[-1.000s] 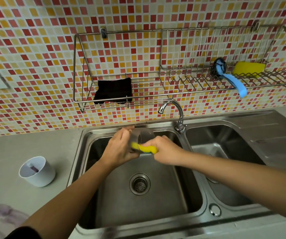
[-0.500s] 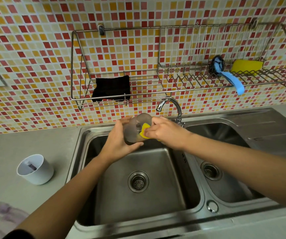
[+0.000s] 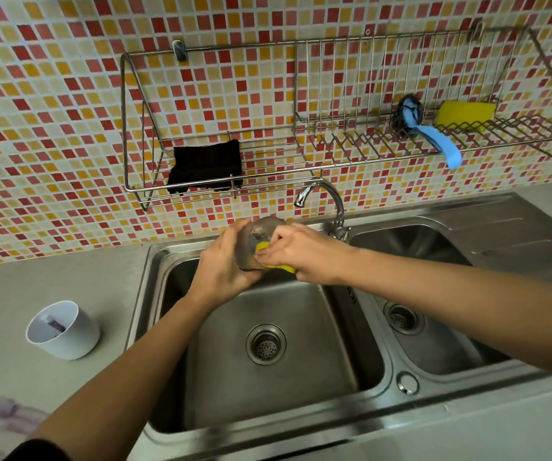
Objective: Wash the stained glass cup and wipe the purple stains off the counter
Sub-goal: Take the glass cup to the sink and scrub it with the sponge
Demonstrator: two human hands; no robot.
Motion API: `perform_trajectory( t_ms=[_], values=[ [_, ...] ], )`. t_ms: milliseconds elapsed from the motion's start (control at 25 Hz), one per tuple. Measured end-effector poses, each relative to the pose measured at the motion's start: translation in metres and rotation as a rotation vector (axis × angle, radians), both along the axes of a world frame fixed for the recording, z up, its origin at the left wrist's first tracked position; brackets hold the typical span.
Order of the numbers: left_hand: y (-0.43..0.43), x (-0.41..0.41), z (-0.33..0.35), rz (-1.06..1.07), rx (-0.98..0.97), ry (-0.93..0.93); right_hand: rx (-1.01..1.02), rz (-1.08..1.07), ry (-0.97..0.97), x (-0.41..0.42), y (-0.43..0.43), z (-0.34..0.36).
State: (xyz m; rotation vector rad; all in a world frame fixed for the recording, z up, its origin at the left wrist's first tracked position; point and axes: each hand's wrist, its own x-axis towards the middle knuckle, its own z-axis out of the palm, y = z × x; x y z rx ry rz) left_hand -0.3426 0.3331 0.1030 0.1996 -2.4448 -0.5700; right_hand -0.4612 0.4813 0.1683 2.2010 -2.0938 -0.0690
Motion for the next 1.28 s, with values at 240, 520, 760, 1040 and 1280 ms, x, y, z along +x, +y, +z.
perform_trajectory(
  t_ms=[240, 520, 760, 1040, 1280],
  values=[
    [0.004, -0.005, -0.004, 0.024, -0.048, -0.004, 0.066, -0.138, 0.076, 0.015, -0.001, -0.01],
    [0.007, -0.009, -0.006, 0.054, -0.078, 0.051, 0.002, -0.062, 0.361, 0.0, 0.005, -0.01],
    [-0.012, -0.01, 0.004, -0.243, -0.018, -0.024, 0.023, 0.158, 0.569, -0.01, 0.007, 0.014],
    [-0.01, -0.013, -0.004, -0.09, -0.161, 0.044, 0.138, -0.205, 0.203, 0.019, -0.004, 0.008],
    [0.001, -0.012, -0.003, 0.048, -0.137, 0.181, 0.077, -0.11, 0.564, 0.015, -0.001, 0.005]
  ],
)
